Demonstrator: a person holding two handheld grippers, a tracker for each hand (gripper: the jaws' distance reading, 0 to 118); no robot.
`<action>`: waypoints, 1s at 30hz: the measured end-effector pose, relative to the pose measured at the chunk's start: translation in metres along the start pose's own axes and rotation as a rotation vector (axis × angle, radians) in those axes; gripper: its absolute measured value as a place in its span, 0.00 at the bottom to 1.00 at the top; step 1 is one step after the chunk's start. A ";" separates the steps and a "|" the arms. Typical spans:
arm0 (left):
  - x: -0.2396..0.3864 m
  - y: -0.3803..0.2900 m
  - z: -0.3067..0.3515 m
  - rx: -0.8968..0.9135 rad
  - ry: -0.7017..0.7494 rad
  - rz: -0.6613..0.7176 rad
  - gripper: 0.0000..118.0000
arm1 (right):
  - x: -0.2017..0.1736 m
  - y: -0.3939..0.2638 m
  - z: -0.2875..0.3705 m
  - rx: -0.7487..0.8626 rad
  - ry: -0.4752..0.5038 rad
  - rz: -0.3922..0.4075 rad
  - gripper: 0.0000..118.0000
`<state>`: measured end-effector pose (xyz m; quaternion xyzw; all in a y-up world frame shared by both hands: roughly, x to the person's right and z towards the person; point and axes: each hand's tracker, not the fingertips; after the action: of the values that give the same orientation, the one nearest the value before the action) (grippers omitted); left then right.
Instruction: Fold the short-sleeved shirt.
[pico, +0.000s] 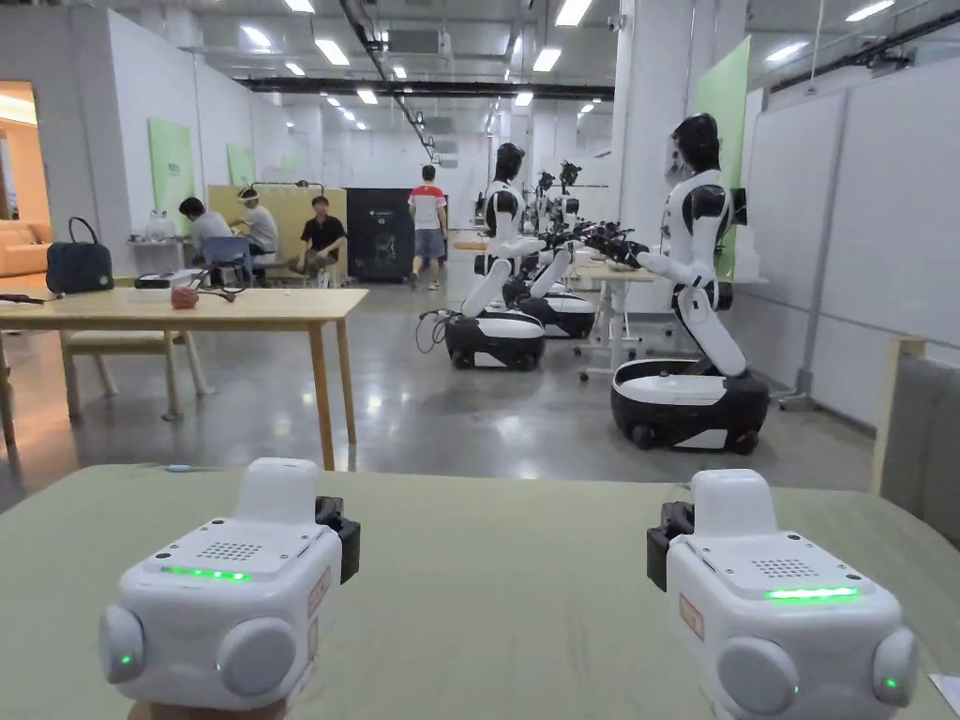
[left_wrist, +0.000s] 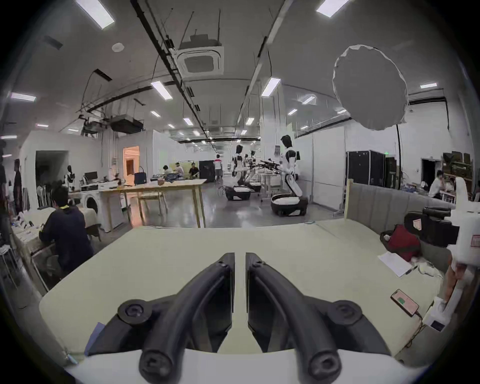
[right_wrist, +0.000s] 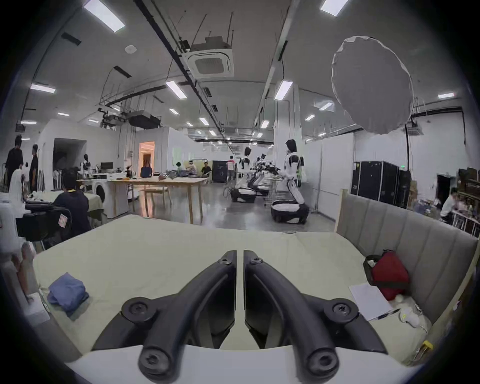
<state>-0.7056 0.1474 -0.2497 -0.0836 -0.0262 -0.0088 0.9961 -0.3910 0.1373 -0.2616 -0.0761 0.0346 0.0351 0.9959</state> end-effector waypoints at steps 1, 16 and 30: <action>-0.001 0.001 -0.001 0.002 -0.003 0.006 0.11 | 0.000 0.000 0.000 -0.003 0.000 -0.006 0.07; 0.008 0.002 -0.001 0.024 -0.018 -0.004 1.00 | -0.006 -0.004 0.002 0.024 0.049 -0.004 1.00; 0.006 -0.001 0.003 0.050 -0.011 0.002 1.00 | -0.010 0.009 0.003 -0.124 0.037 -0.175 1.00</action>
<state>-0.7000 0.1470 -0.2460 -0.0589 -0.0319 -0.0066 0.9977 -0.4013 0.1462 -0.2590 -0.1411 0.0439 -0.0512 0.9877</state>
